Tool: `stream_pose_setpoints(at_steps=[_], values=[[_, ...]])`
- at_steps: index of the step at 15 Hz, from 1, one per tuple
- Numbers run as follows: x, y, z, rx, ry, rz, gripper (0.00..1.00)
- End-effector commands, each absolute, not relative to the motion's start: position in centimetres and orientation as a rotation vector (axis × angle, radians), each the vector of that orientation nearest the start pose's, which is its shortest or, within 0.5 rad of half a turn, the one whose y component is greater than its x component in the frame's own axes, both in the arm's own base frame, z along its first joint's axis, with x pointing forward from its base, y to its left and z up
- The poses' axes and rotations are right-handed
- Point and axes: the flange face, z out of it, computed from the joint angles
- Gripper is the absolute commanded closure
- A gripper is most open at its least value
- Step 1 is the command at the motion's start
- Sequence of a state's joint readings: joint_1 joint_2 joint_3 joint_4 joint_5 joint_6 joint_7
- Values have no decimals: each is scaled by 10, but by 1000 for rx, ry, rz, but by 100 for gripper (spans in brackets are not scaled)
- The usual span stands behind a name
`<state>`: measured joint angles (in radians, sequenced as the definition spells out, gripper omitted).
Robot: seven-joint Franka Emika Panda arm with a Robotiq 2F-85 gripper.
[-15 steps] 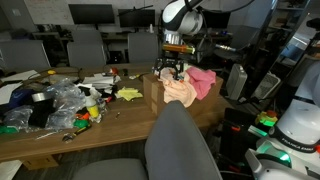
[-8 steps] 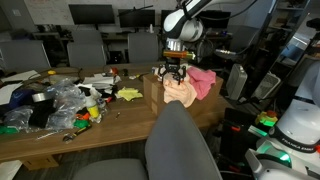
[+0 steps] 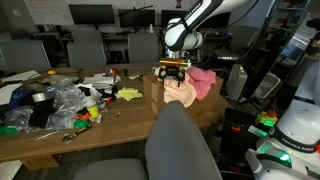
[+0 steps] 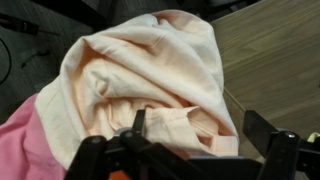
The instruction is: Remove the light pink cloth from the top of the box and hang it on the chair
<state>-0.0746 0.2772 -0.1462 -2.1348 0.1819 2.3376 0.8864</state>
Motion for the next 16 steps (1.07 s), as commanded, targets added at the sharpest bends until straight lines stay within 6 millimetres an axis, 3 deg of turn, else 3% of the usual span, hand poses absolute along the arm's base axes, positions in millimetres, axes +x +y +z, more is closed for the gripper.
stream_pose_setpoints(at_steps=[1,3,4,5,11,14,16], values=[[550,-116,264,-2517,1920,46,0],[548,-110,258,-2533,1956,53,0],[547,-106,257,-2544,1958,61,25],[546,-103,255,-2552,1962,62,27],[546,-86,263,-2569,1932,48,74],[547,-72,291,-2567,1842,-7,96],[547,-55,322,-2604,1728,-79,100]])
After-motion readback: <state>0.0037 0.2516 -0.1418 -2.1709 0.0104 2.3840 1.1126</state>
